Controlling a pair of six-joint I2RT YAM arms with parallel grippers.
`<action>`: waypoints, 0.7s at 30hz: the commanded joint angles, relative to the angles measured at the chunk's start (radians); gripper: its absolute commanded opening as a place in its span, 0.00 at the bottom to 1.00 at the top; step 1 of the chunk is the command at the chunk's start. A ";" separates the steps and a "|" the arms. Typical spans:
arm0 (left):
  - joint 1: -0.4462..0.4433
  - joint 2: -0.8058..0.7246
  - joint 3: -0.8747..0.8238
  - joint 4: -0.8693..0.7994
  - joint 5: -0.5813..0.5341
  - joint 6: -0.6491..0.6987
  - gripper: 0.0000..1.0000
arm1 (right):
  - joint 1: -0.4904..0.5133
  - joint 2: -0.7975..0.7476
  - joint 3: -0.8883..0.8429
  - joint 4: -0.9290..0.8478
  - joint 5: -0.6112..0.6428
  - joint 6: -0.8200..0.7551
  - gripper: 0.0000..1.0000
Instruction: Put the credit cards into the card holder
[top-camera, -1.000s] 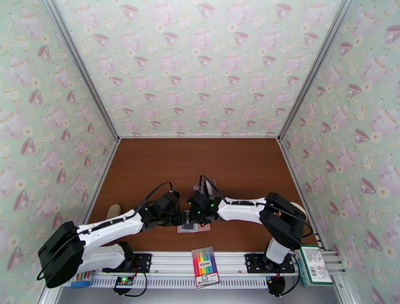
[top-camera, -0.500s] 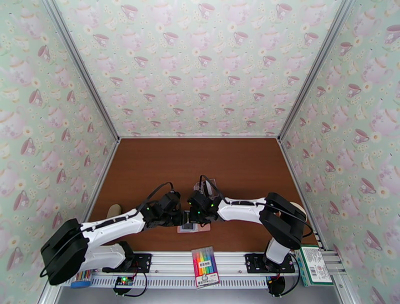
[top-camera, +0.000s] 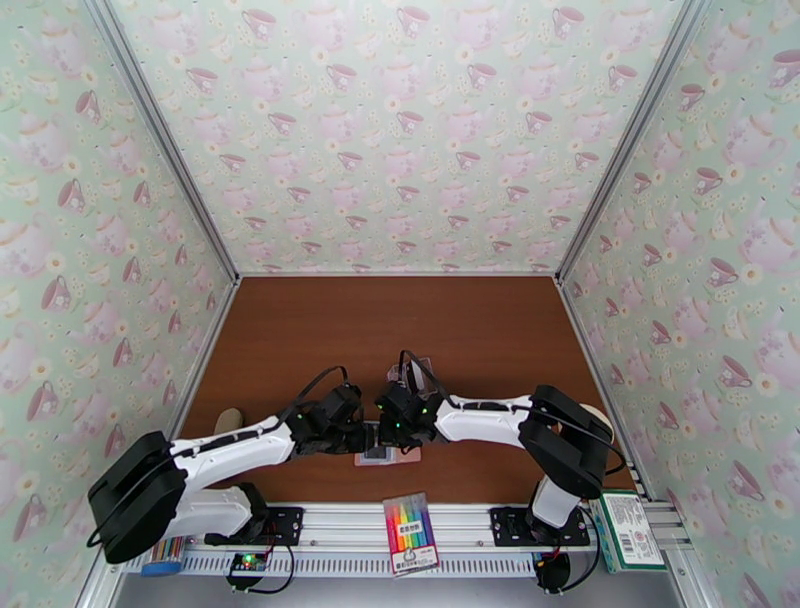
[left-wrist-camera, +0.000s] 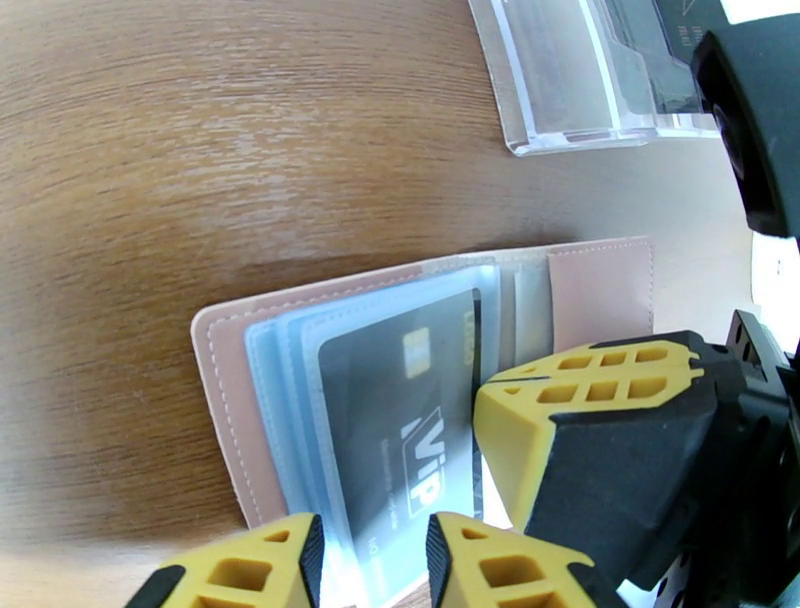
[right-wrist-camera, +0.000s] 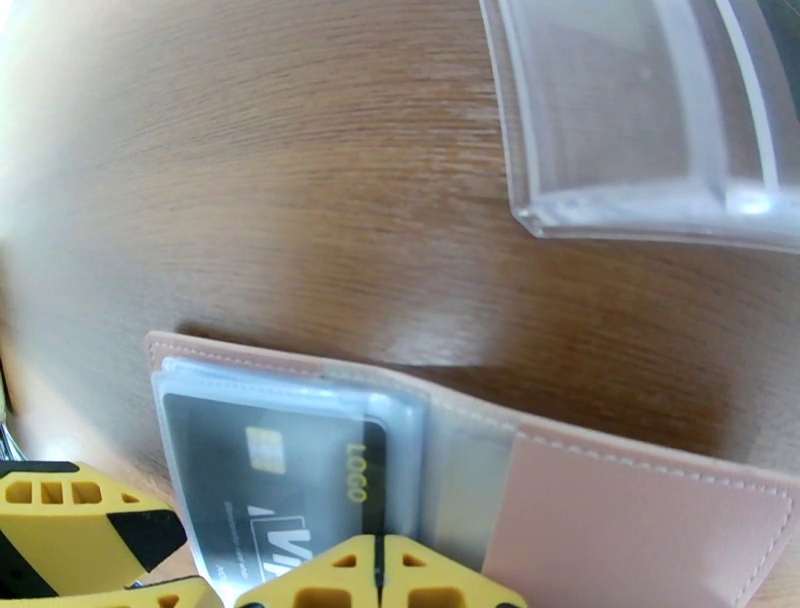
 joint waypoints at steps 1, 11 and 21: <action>0.002 0.017 -0.007 0.021 0.013 -0.003 0.35 | 0.007 0.031 -0.025 -0.007 0.006 -0.002 0.00; -0.005 0.014 0.005 0.032 0.034 0.001 0.35 | 0.008 0.034 -0.017 -0.008 0.000 -0.004 0.00; -0.007 0.001 0.007 0.067 0.076 0.002 0.35 | 0.008 -0.012 -0.005 -0.030 0.015 -0.011 0.16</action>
